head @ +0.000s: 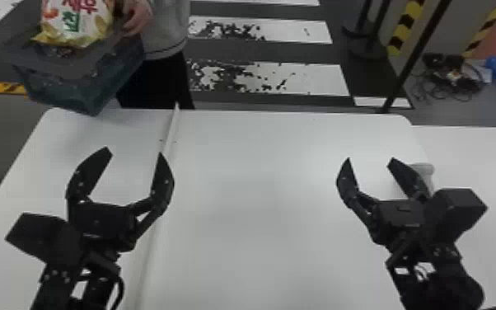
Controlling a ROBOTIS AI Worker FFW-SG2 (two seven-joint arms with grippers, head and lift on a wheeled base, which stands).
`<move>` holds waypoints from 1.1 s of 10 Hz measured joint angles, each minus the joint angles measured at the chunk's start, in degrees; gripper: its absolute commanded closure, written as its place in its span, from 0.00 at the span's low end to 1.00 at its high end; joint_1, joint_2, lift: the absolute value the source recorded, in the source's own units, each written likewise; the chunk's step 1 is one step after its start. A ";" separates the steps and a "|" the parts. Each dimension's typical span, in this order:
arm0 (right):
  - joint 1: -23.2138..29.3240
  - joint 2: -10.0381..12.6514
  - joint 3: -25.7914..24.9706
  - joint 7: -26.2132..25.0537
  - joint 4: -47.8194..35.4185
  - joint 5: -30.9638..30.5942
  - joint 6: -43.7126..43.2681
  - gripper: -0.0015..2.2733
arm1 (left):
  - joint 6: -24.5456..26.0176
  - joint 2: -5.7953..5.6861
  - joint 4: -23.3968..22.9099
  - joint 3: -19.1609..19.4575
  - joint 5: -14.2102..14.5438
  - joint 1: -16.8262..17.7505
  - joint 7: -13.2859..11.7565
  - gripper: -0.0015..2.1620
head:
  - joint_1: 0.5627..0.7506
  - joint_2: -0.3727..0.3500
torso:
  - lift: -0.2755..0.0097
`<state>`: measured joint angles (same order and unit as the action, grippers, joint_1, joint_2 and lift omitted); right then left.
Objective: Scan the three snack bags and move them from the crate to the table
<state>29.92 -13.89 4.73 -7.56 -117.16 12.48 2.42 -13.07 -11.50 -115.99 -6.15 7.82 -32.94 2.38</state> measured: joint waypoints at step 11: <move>0.19 0.00 0.02 0.00 0.61 0.00 0.00 0.07 | -0.31 0.25 -0.67 1.23 -0.09 -0.27 1.70 0.03 | 0.70 0.48 | 0.75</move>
<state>30.11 -13.88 4.75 -7.56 -116.55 12.48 2.42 -13.38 -11.25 -116.66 -4.92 7.73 -33.21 4.08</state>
